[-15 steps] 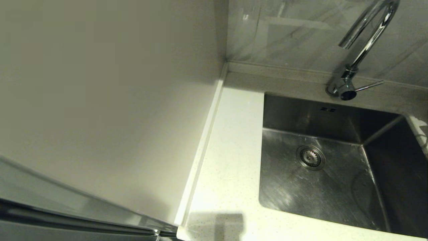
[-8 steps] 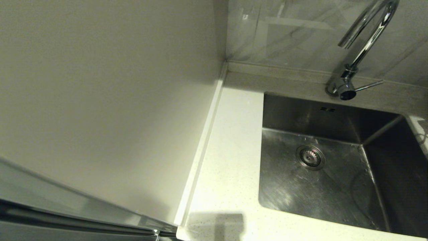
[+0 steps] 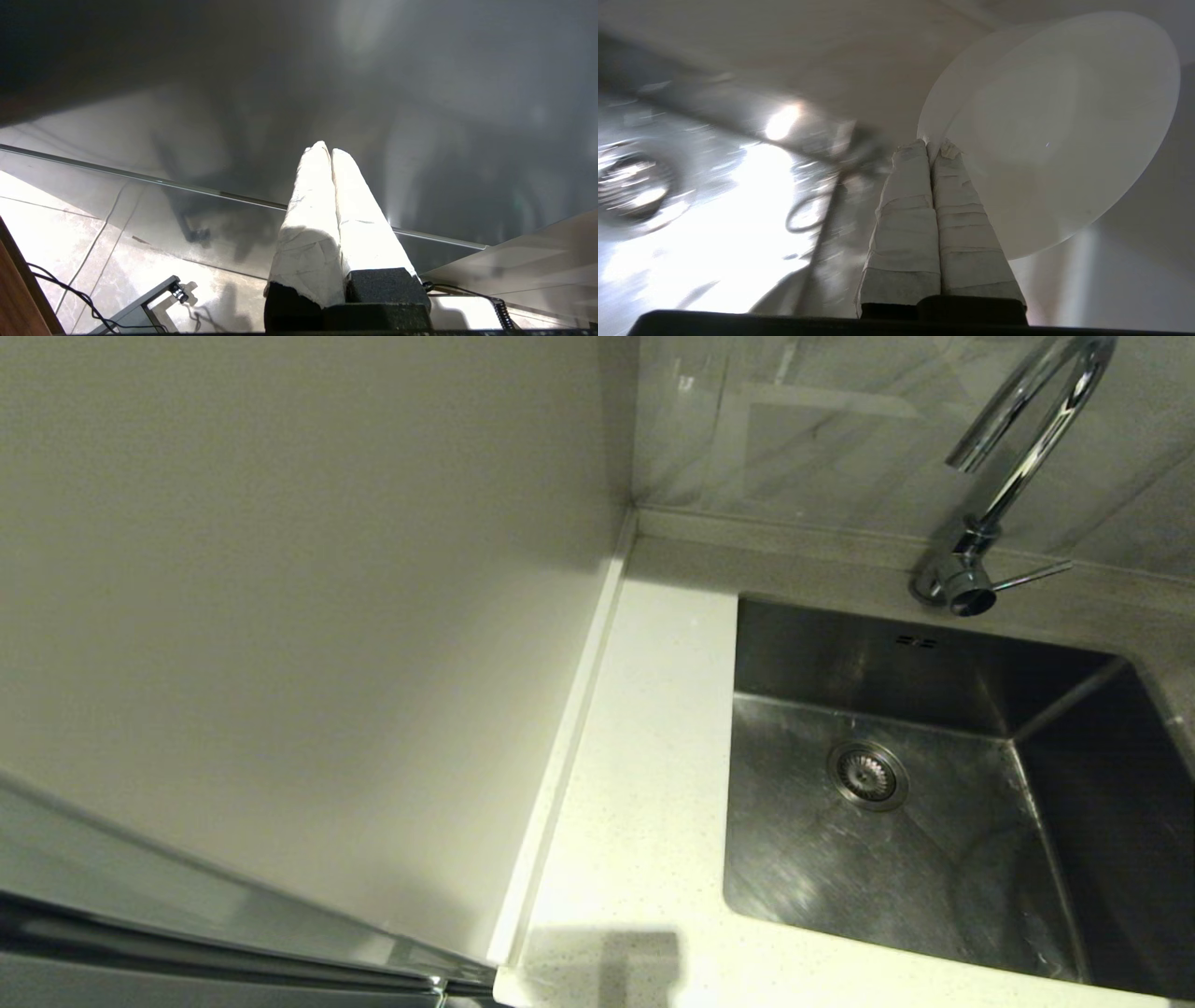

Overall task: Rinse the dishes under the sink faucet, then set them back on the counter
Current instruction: Put a bowl into the sink

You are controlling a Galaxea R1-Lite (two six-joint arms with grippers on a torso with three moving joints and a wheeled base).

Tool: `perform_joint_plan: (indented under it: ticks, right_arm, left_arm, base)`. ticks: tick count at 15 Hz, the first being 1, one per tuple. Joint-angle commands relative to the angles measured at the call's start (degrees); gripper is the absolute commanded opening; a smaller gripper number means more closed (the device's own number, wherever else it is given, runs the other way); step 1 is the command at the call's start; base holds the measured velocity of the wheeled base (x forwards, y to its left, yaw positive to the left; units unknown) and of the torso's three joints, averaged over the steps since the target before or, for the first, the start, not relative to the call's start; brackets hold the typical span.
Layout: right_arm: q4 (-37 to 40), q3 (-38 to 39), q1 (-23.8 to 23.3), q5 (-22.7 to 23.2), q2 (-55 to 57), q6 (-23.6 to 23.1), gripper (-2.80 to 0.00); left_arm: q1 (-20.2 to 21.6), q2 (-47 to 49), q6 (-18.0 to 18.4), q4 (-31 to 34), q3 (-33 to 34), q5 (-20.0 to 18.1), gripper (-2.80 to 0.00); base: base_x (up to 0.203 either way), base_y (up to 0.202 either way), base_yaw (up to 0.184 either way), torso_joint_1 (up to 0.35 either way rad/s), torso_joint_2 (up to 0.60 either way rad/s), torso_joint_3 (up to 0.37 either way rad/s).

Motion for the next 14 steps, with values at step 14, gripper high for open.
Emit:
perform_joint_plan:
  ticks: [14]
  right_arm:
    - [15.1,30.5,26.0,-17.7,-8.3,-7.5,-2.80]
  left_arm:
    - [0.0,-0.2,0.0,0.0,0.0,0.0,-2.80]
  base:
    - [0.000,0.000,0.000,0.000,0.00,0.000]
